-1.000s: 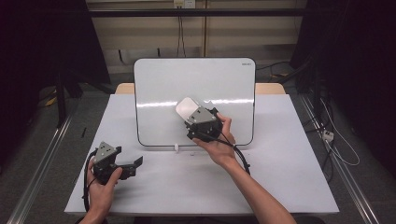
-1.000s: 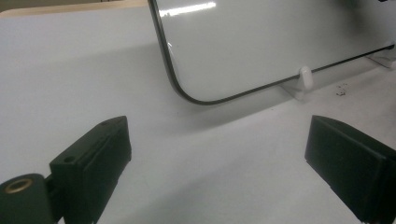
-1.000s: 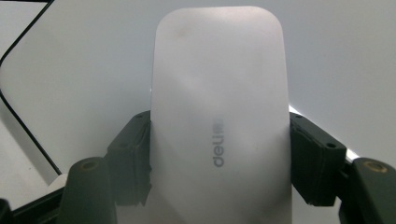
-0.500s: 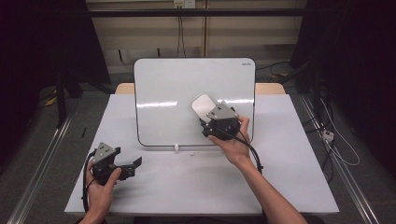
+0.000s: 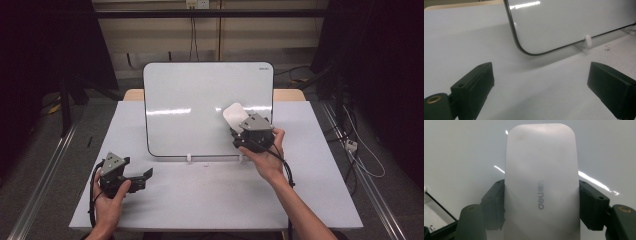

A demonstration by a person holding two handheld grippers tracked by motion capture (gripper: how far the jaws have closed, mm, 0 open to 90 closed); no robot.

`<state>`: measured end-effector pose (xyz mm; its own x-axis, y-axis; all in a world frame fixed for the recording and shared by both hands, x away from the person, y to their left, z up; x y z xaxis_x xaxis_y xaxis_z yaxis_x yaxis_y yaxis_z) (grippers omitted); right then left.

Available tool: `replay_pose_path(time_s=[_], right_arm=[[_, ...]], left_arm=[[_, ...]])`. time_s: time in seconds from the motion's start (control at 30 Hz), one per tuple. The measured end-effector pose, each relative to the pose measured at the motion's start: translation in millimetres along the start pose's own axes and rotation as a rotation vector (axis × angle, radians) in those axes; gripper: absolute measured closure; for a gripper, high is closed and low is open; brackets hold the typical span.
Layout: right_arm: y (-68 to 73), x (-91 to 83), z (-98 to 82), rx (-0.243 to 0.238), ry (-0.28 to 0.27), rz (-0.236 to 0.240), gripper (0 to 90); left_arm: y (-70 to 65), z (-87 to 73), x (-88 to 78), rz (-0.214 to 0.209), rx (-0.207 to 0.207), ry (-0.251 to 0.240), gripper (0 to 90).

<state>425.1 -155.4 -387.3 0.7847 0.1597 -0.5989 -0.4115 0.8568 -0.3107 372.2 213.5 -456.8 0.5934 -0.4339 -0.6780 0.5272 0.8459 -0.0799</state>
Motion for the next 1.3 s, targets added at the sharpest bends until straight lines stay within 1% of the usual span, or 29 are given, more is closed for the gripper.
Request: replay_pose_path(time_s=[0.07,0.27,0.5,0.6,0.67,0.77,0.83,0.87,0.97,1.0,1.07,1.1,1.17,1.23,1.3], right_arm=[[-5.0,0.0,-4.9,0.013,0.006,-0.004,31.8],[-14.1,-0.4,-18.1,0.011,0.026,-0.018,31.7],[-21.0,-2.7,-28.2,0.012,0.033,-0.034,31.7],[-23.4,-0.7,-33.8,0.022,0.041,-0.037,31.8],[-24.0,2.1,-37.5,0.016,0.050,-0.048,31.8],[-25.2,7.2,-41.9,0.017,0.067,-0.048,31.7],[-26.1,9.5,-43.1,0.027,0.072,-0.048,31.7],[-26.2,10.2,-43.1,0.024,0.071,-0.051,31.8],[-23.6,11.4,-41.9,0.023,0.068,-0.050,31.7],[-22.3,12.0,-41.5,0.021,0.068,-0.049,31.7],[-20.0,13.6,-40.8,0.019,0.068,-0.047,31.7],[-19.5,14.2,-40.4,0.010,0.068,-0.051,31.7],[-19.0,15.5,-41.0,0.011,0.073,-0.055,31.7],[-18.2,17.7,-42.7,0.007,0.087,-0.057,31.5],[-16.9,18.6,-42.6,0.001,0.088,-0.071,31.5]], left_arm=[[0.8,-0.4,-0.3,0.004,0.003,0.003,7.0],[-0.4,-0.3,-3.7,0.014,0.003,-0.004,7.0],[-0.1,-2.1,-5.6,0.022,-0.003,-0.002,6.9],[0.4,-2.3,-4.7,0.019,-0.010,-0.003,6.9],[1.0,-3.1,-4.2,0.022,-0.009,0.003,7.0],[0.6,-3.2,-4.7,0.025,-0.012,0.006,7.0],[-0.3,-2.0,-5.6,0.026,-0.010,0.001,7.0],[-0.9,-1.6,-5.6,0.026,-0.008,-0.002,7.0],[-1.6,-1.4,-3.6,0.027,-0.006,0.007,7.0],[-1.9,-1.3,-2.5,0.024,-0.013,0.009,7.0],[-1.7,-0.9,-1.1,0.022,-0.008,0.013,7.0],[-2.0,-0.6,-0.9,0.021,-0.005,0.012,7.0],[-2.3,-1.0,-1.5,0.021,-0.003,0.013,7.0],[-1.5,-2.0,-2.3,0.022,-0.005,0.013,7.0],[-0.4,-2.5,-3.4,0.023,-0.007,0.007,6.9]])
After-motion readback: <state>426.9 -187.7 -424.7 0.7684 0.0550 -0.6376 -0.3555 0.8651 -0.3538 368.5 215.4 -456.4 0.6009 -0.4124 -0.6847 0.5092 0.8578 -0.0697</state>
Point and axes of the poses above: each handheld gripper's, and its own axes: x roughly forward along the jaws, z roughly out of its top, y roughly to its left, the point moved 5 cm from there along x, roughly forward along the jaws, and after that the axes turned 13 degrees about y, right-handed, at the moved point
